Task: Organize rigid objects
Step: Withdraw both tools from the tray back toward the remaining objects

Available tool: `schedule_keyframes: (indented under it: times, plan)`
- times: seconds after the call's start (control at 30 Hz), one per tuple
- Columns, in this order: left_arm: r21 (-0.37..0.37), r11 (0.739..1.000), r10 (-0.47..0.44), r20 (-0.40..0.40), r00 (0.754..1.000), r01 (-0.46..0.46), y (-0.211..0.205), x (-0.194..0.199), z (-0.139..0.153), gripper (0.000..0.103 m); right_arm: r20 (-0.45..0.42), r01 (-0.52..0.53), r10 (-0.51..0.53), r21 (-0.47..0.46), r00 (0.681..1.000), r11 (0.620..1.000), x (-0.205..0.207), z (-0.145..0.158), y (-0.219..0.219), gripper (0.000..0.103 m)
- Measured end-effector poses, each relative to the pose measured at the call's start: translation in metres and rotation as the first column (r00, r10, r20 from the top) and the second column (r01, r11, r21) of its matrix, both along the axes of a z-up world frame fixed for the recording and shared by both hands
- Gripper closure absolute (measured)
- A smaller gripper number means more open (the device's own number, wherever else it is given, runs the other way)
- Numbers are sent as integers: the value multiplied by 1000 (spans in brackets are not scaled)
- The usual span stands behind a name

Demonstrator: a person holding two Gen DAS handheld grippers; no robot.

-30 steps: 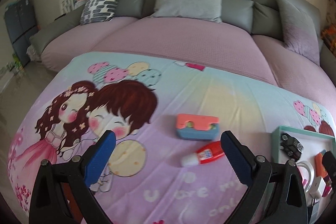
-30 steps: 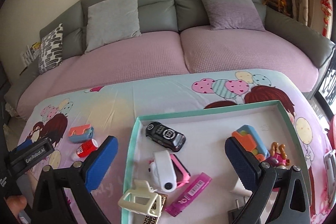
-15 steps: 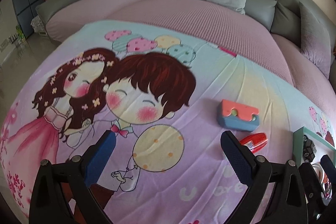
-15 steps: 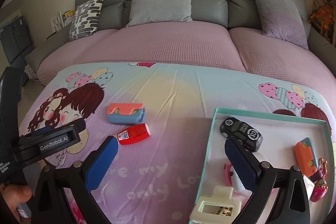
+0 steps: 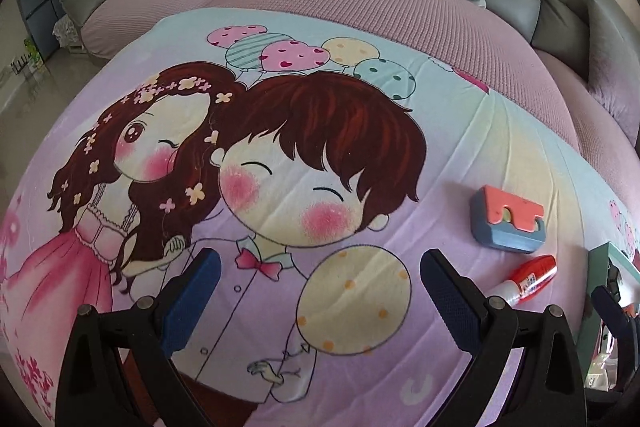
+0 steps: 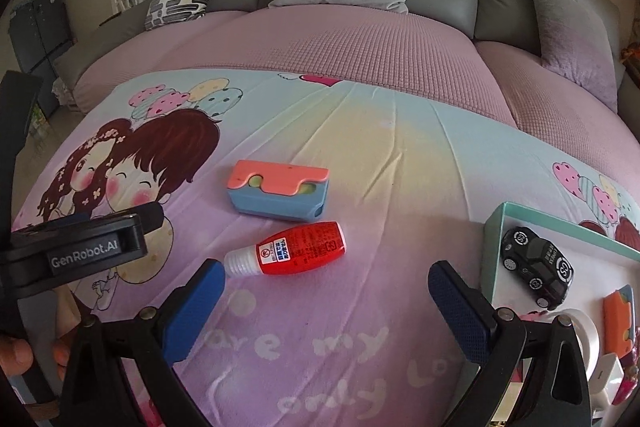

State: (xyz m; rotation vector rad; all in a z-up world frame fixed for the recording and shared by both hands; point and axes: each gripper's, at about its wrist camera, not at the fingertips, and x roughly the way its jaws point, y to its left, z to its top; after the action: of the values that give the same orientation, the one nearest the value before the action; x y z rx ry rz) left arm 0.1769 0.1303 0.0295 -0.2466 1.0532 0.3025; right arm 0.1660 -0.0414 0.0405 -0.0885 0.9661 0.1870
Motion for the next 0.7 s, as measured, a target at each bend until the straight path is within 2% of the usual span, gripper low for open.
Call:
schedule_keyframes:
  times: [0.13,0.23,0.33,0.5,0.7]
  plan:
    - [-9,1000,-19,-1,1000,19,3,11,-2,3,9,-16,16,0,1000,1000,5,-2,6,0]
    - [11,1000,-27,4,1000,27,4,24,1,3,14,-13,13,6,1000,1000,9,-4,8,0]
    - [17,1000,-24,35,999,24,7,33,4,3,19,-18,18,14,1000,1000,11,-7,9,0]
    - [-90,994,-55,70,996,61,8,38,-8,3,2,-32,32,-1,999,999,13,-18,13,0]
    - [-79,994,-68,65,996,73,7,29,-10,3,-3,-68,68,-30,998,997,11,-21,18,0]
